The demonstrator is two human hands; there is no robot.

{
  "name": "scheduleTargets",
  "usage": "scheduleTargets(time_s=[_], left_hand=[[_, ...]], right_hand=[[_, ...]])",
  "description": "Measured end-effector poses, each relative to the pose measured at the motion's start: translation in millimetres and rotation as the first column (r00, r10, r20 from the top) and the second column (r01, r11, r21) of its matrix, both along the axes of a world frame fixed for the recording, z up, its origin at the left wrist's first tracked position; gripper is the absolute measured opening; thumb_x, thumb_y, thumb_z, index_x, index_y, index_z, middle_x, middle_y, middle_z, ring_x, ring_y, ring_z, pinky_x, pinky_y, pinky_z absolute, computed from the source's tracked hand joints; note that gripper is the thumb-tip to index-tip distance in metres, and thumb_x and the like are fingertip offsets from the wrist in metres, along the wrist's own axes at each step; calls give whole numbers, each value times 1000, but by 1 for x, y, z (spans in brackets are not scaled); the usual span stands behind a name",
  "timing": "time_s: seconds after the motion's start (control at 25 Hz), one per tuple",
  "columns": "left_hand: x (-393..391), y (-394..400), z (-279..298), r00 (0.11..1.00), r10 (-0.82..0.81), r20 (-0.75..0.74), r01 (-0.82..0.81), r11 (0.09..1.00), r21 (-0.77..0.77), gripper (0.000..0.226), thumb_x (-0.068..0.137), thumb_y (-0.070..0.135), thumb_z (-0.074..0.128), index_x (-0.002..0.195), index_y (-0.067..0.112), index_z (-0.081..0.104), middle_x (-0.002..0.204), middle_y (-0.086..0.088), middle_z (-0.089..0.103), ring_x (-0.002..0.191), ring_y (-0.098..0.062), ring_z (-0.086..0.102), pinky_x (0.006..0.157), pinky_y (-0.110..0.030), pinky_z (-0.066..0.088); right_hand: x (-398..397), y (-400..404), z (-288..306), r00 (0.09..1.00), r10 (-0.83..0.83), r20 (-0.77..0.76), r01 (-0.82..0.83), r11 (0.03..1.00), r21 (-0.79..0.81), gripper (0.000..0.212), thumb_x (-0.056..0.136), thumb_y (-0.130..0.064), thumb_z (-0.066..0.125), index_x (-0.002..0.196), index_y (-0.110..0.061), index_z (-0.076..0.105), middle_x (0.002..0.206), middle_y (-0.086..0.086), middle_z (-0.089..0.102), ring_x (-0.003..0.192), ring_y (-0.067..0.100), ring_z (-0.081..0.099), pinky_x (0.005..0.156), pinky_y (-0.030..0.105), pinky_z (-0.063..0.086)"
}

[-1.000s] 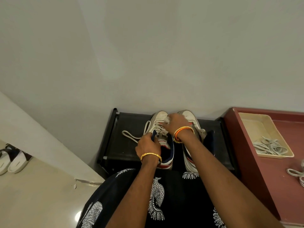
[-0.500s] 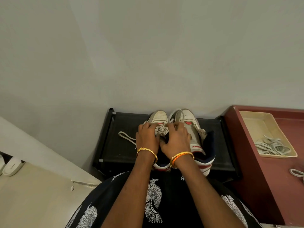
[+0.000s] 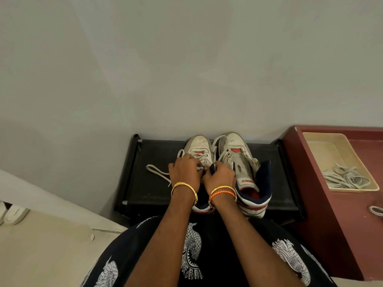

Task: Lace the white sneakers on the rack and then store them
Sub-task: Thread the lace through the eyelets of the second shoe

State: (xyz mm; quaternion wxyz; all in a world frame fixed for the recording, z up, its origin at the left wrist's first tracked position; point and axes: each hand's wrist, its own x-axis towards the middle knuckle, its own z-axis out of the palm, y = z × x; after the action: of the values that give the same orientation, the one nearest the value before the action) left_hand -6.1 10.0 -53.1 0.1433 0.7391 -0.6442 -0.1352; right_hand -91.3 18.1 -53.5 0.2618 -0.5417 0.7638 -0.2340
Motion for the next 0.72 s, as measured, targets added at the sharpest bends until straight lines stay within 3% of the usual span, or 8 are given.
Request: scheduleTargets(time_s=[0.16,0.36,0.4,0.48,0.56,0.64,0.68,0.72], left_hand=[[-3,0,-4,996,-84,21,85,995,-59,26,95,25,53,118,19,62,123,-1,58,111,-20,53,93,-33,41],[-8,1,-6,989,-135,66,139,988,-63,23,98,24,46,116,15,55,116,-4,60,101,-22,57,80,-33,50],[-7,1,-6,994,-102,30,104,992,-65,20,98,24,45,113,14,54,112,-5,61,97,-22,57,76,-33,51],[-4,2,-5,975,88,-205,-108,990,-86,11,96,20,45,98,11,52,97,-7,60,81,-19,55,61,-25,44],[1,-2,-6,799,301,-520,-343,939,15,7,94,15,47,90,9,47,87,-9,56,75,-18,51,51,-19,35],[6,-5,-6,588,415,-695,-439,885,157,2,94,10,47,93,8,47,87,-9,56,78,-19,53,52,-17,36],[8,-5,-5,586,411,-699,-436,886,156,5,95,9,44,97,9,49,89,-9,57,81,-19,55,55,-18,39],[9,-5,-6,700,343,-627,-385,920,74,14,95,8,42,103,10,53,93,-10,59,86,-21,56,59,-21,43]], right_hand=[[-2,-1,3,993,-80,81,79,997,19,14,85,-17,58,86,-4,62,91,15,66,89,33,60,65,26,36],[-4,-3,5,992,-89,94,88,996,18,15,86,-19,59,90,-4,64,94,12,67,89,28,59,67,24,35],[-4,-3,6,991,-93,100,92,996,15,16,86,-19,59,91,-5,64,95,13,67,91,28,60,68,24,35],[-4,-2,6,989,-101,112,99,995,22,17,87,-19,59,94,-4,63,98,14,67,95,30,60,69,25,35],[-5,-2,6,988,-101,114,98,995,29,18,88,-19,58,95,-4,63,100,14,67,97,32,59,71,26,36],[-6,-5,6,991,-87,100,81,995,59,18,87,-19,57,96,-3,62,101,14,66,97,31,59,71,27,36],[-7,-8,7,993,-69,92,61,994,92,19,87,-19,57,96,-3,62,100,14,65,96,31,59,69,26,35],[-8,-11,8,995,-46,89,34,991,130,21,86,-19,57,96,-2,62,97,14,65,95,31,60,68,26,35]])
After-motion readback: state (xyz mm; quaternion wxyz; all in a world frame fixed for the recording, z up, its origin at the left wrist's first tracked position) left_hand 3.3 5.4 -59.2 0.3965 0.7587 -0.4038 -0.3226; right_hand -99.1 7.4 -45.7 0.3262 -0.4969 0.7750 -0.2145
